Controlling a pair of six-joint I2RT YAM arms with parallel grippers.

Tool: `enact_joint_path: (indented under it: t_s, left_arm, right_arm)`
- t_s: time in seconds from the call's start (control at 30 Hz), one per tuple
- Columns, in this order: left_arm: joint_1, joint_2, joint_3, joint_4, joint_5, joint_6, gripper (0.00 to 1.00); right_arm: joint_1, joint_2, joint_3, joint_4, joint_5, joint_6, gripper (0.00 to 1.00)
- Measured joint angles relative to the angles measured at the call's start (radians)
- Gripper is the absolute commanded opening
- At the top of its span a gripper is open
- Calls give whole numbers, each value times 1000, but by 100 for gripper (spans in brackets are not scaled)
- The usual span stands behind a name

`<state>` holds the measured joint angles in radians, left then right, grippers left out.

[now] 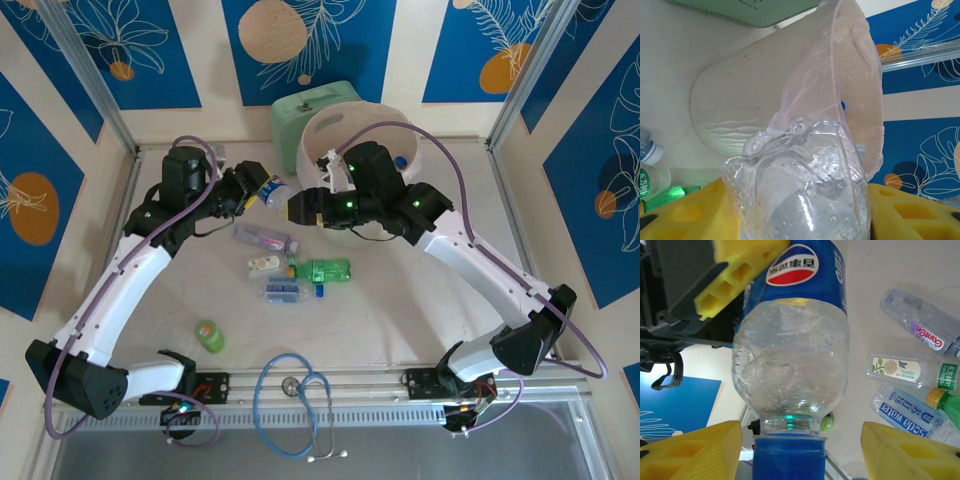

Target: Put the plastic bottles in the bin

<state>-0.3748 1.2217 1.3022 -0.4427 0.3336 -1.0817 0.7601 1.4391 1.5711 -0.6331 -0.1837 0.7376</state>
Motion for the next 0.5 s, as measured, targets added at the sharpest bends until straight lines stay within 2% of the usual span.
enact_joint_path:
  t_s: [0.2,0.43,0.47,0.5]
  left_arm:
    - [0,-3,-6,17,8,-13,56]
    - [0,-3,-13,17,7,-13,56]
    - [0,-3,-14,17,7,-13,60]
    - [0,-3,-15,17,7,-12,67]
  right_arm:
    - [13,1,0,-4,8,3,47]
    - [18,1,0,-6,20,4,35]
    - [19,1,0,-7,22,4,34]
    - [19,1,1,-8,23,4,33]
